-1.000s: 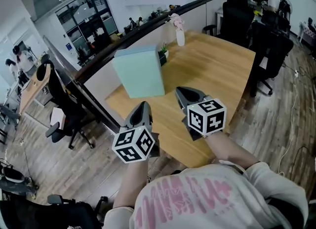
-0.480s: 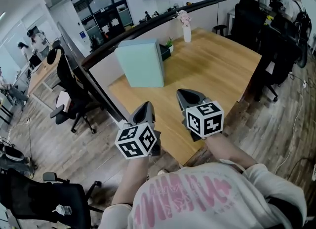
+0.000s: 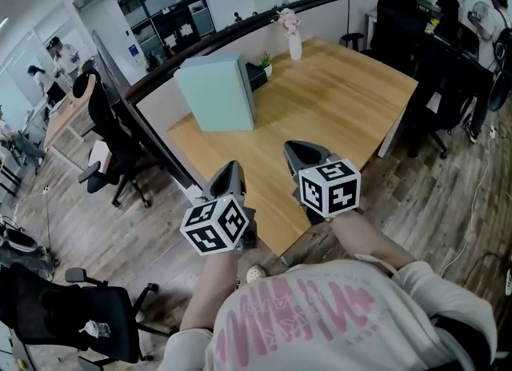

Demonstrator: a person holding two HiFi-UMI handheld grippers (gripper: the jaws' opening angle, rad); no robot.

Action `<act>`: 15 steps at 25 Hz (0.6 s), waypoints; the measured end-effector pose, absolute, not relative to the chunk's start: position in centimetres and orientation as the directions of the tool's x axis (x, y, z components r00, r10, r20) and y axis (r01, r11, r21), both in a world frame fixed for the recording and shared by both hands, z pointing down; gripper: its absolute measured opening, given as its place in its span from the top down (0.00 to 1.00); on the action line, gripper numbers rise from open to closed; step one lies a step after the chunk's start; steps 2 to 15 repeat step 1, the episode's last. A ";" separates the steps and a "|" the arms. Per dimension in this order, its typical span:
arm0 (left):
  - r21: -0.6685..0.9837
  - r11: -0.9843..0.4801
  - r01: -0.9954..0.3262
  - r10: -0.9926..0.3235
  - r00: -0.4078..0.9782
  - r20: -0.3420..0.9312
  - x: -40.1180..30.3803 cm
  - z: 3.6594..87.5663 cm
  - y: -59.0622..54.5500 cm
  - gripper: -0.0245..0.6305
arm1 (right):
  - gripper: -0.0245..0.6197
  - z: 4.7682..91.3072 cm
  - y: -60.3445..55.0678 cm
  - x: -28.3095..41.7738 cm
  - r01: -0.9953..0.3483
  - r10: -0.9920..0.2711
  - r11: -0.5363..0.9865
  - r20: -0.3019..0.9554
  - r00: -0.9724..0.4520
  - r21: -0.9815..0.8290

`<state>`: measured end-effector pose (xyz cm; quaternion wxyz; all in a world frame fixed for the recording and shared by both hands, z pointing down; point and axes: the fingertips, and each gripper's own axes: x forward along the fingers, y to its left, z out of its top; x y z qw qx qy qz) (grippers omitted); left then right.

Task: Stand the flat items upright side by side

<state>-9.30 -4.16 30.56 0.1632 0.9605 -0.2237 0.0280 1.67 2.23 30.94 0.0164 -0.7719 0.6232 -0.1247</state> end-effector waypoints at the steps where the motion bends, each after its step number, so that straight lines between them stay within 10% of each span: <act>1: 0.303 -0.845 -0.441 -0.424 0.897 0.124 -9.2 30.5 -3.9 0.96 | 0.96 31.0 2.5 1.8 -0.959 -0.966 -0.221 0.174 0.190 -0.179; 15: 0.303 -0.845 -0.441 -0.424 0.897 0.124 -9.2 30.5 -3.9 0.96 | 0.96 31.0 2.5 1.8 -0.959 -0.966 -0.221 0.174 0.190 -0.179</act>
